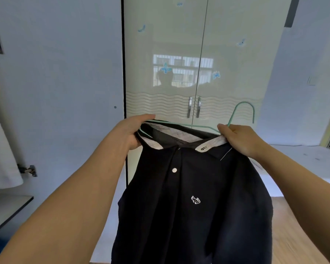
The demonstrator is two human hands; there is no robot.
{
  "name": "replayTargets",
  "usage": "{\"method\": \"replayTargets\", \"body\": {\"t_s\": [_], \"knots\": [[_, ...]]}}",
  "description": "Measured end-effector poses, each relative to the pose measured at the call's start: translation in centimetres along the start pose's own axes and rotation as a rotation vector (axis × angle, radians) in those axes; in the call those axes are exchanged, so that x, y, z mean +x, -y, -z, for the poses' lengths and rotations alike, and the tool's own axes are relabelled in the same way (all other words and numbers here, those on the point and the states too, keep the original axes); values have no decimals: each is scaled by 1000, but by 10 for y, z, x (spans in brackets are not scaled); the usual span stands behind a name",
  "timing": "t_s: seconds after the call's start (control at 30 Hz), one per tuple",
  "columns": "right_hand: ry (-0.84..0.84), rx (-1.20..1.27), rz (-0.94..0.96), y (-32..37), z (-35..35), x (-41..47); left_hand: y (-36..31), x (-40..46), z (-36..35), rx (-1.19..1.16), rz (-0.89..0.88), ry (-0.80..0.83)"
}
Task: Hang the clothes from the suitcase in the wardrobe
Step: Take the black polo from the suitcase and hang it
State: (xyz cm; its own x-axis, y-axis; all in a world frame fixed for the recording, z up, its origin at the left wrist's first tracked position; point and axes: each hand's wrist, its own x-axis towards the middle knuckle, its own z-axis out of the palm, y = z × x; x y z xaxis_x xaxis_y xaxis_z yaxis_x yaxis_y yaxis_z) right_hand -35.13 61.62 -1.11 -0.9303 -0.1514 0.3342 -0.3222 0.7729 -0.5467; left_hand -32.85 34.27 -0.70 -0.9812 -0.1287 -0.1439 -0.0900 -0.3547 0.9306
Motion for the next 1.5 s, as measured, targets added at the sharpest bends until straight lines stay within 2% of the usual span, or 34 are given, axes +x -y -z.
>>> {"method": "replayTargets", "body": {"t_s": [0.1, 0.2, 0.27, 0.33, 0.37, 0.43, 0.47, 0.53, 0.6, 0.63, 0.73, 0.77, 0.87, 0.93, 0.97, 1.03, 1.07, 1.1, 1.13, 1.17, 1.23, 1.27, 1.37, 1.5], "knots": [[94, -25, 51, -5, -9, 0, 1, 6, 8, 236, -234, -248], [-28, -19, 141, -2, -18, 0, 8, 6, 14, 877, -549, -509], [-76, -85, 231, 7, -19, 2, 12, 5, 14, 1082, -648, -586], [42, -181, 297, 17, -18, -2, 13, 4, 12, 1055, -613, -576], [124, -236, 310, 20, -22, -4, 11, 4, 9, 942, -548, -527], [218, -312, 300, 25, -36, -7, 10, -2, -4, 560, -376, -323], [195, -318, 297, 27, -42, -7, 13, -7, -12, 408, -300, -209], [0, -228, 246, 28, -45, -3, 21, -10, -25, 288, -210, -30], [-239, -58, 177, 23, -42, -2, 26, -12, -32, 302, -173, 58], [-258, 18, 179, 19, -40, -1, 25, -12, -32, 348, -190, 61], [68, -27, 250, 19, -49, -8, 20, -10, -31, 501, -249, 77], [63, 14, 225, 18, -49, -6, 20, -10, -31, 498, -224, 127], [-198, 222, 123, 18, -30, 6, 22, -10, -32, 483, -146, 235], [-206, 225, 128, 17, -22, 8, 24, -6, -27, 593, -172, 200], [-188, 237, 140, 15, -20, 9, 25, -5, -24, 672, -224, 134], [-147, 253, 156, 16, -17, 9, 28, 0, -23, 972, -406, -133], [-109, 263, 161, 18, -16, 10, 28, 0, -24, 1132, -534, -319], [-75, 278, 174, 19, -15, 11, 27, -2, -26, 1245, -685, -421], [-42, 301, 188, 21, -15, 12, 26, -2, -30, 1305, -798, -399], [-12, 316, 217, 25, -16, 13, 24, -2, -32, 1330, -829, -295], [25, 331, 265, 30, -21, 15, 22, 3, -35, 1331, -713, -37], [21, 342, 276, 30, -22, 17, 23, 7, -31, 1355, -644, 36], [-18, 331, 252, 18, -19, 22, 32, 16, -16, 1300, -624, 5], [-34, 69, 133, -7, -22, 31, 39, 23, -4, 1209, -575, -175]]}}
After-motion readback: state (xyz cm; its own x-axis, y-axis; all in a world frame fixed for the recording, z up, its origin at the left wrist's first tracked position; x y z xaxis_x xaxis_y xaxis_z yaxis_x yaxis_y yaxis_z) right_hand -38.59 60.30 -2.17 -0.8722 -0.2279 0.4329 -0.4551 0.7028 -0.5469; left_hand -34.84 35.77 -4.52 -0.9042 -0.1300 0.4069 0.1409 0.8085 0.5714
